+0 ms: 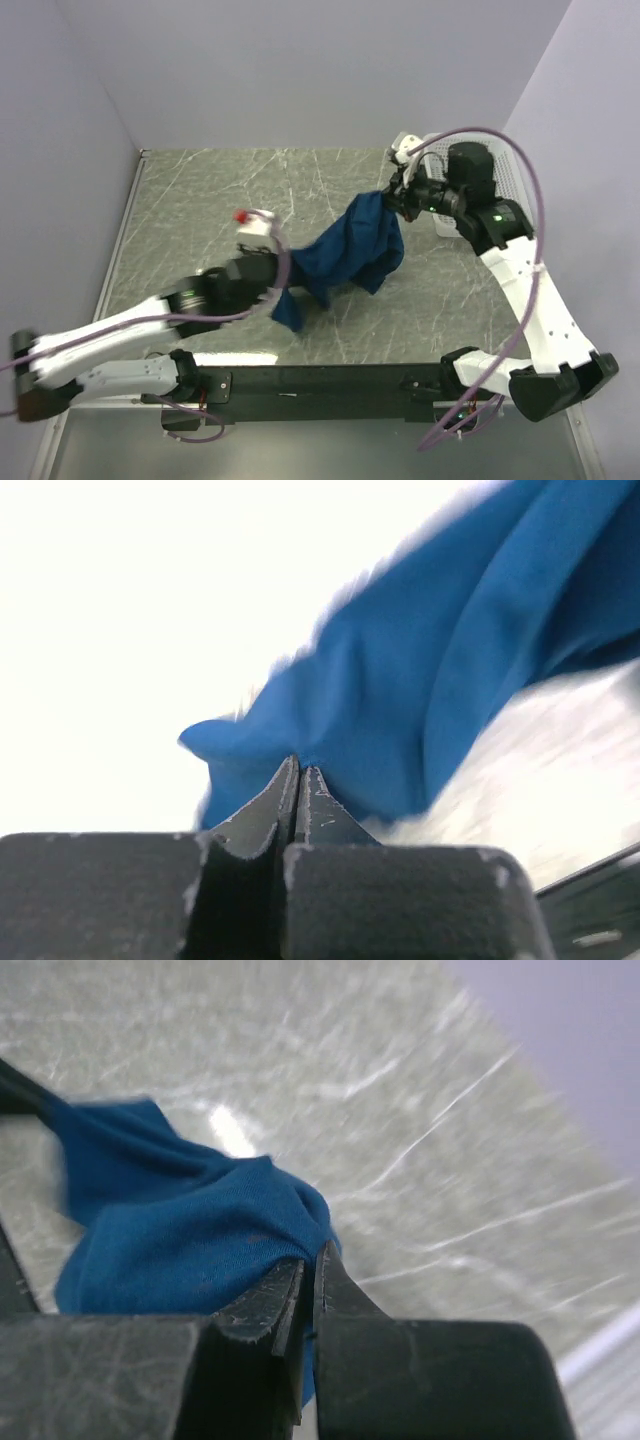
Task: Fold and stack the t-shirts
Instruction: Flatten the tshirt out
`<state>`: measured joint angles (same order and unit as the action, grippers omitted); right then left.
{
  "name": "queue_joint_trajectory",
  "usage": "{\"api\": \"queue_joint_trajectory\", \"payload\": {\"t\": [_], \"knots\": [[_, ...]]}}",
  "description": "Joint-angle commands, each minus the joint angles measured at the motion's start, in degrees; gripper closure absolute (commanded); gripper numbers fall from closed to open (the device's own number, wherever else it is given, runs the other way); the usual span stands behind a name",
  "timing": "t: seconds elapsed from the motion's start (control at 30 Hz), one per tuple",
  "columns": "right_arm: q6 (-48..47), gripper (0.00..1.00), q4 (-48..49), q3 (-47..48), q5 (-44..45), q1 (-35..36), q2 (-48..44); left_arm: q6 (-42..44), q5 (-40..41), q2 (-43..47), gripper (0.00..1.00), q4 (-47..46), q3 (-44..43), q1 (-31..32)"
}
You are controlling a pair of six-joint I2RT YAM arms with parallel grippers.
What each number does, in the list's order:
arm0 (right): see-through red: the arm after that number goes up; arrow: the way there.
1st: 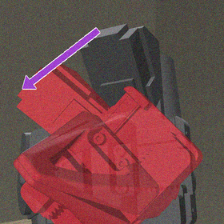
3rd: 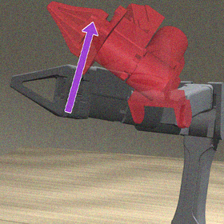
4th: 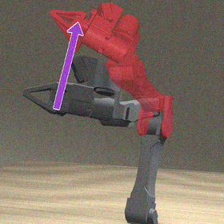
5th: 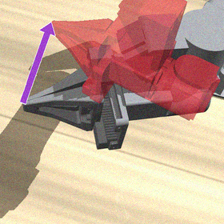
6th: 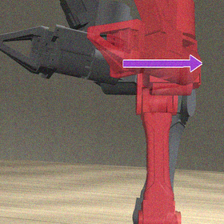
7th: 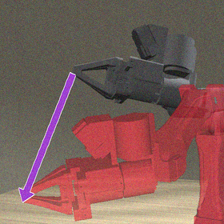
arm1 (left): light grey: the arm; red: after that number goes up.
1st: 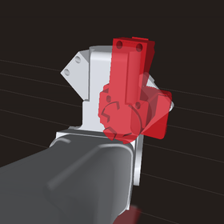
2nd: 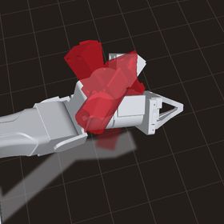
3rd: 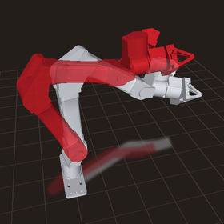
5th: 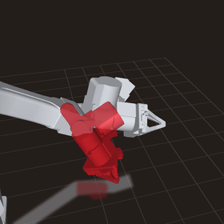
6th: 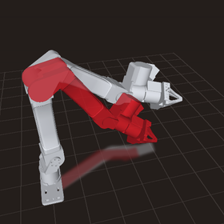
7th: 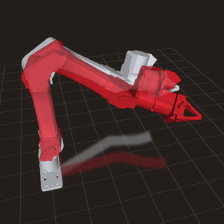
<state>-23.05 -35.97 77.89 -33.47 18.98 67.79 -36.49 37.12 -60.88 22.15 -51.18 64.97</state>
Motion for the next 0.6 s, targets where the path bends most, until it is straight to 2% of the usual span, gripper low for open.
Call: {"api": "queue_joint_trajectory", "payload": {"t": [0.0, 0.03, 0.13, 0.23, 0.37, 0.53, 0.57], "knots": [[-7.36, 1.00, -4.11, 9.29, -1.33, -0.53, -4.07, 5.98, 9.36, 13.75, 0.99, 1.14, -6.03, -0.02], [-7.45, 1.00, -5.24, 10.87, -1.59, -0.61, -4.85, 6.95, 9.81, 18.21, 0.99, -0.08, -8.04, -0.02], [-6.31, 1.00, -6.39, 17.72, -3.70, -0.52, -6.00, 13.44, 10.16, 23.94, 0.99, -3.33, -12.97, 0.07], [-3.76, 1.00, -6.84, 25.01, -5.28, -0.53, -6.53, 17.49, 8.41, 25.98, 0.99, -5.97, -18.93, -0.02], [-0.34, 1.00, -6.66, 31.61, -9.06, -3.24, -7.67, 22.85, 4.72, 25.29, 0.99, -9.23, -25.71, -0.02], [-1.21, 1.00, -10.17, 32.77, -15.12, -5.45, -10.04, 22.87, -2.04, 21.60, 1.00, -5.37, -31.52, 0.07], [-2.17, 1.00, -11.05, 32.51, -17.91, -5.62, -10.39, 22.35, -5.62, 21.42, 0.99, -4.67, -31.44, 0.07]]}}
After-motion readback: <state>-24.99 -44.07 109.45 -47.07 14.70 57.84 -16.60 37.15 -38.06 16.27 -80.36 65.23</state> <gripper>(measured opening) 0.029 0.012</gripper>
